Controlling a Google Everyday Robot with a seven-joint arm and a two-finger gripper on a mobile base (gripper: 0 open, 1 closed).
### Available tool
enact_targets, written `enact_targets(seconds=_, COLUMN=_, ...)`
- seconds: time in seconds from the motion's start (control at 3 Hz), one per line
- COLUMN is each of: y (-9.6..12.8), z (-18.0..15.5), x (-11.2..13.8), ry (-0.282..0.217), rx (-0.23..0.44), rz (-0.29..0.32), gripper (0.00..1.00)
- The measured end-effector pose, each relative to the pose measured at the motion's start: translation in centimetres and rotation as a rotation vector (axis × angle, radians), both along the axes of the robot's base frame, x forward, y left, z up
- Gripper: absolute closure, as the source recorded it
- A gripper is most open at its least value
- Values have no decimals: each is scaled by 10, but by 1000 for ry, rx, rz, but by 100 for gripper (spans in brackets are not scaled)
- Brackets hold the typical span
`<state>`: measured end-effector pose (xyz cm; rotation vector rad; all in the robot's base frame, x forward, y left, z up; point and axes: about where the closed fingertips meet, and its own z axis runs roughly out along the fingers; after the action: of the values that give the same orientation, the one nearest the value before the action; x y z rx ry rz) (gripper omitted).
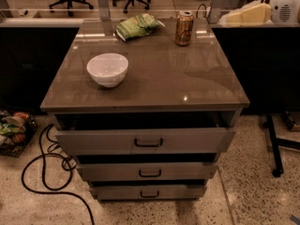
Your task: Place orange can into white bowl
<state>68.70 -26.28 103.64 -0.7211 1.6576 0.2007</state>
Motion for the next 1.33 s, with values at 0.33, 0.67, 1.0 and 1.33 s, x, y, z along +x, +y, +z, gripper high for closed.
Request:
enact_targets(seconds=0.33, y=-3, z=-14, x=38, ry=-31, rx=49, rz=-25, gripper=0)
enact_targets(seconds=0.67, y=-8, z=-29, x=75, ry=-57, rx=93, rz=-54, gripper=0)
enact_targets(seconds=1.0, y=-3, z=-43, x=105, ry=-43, rx=112, rz=-53, gripper=0)
enact_targets(seconds=1.33, y=23, z=-65, x=141, ry=9, rx=120, rz=-2, gripper=0)
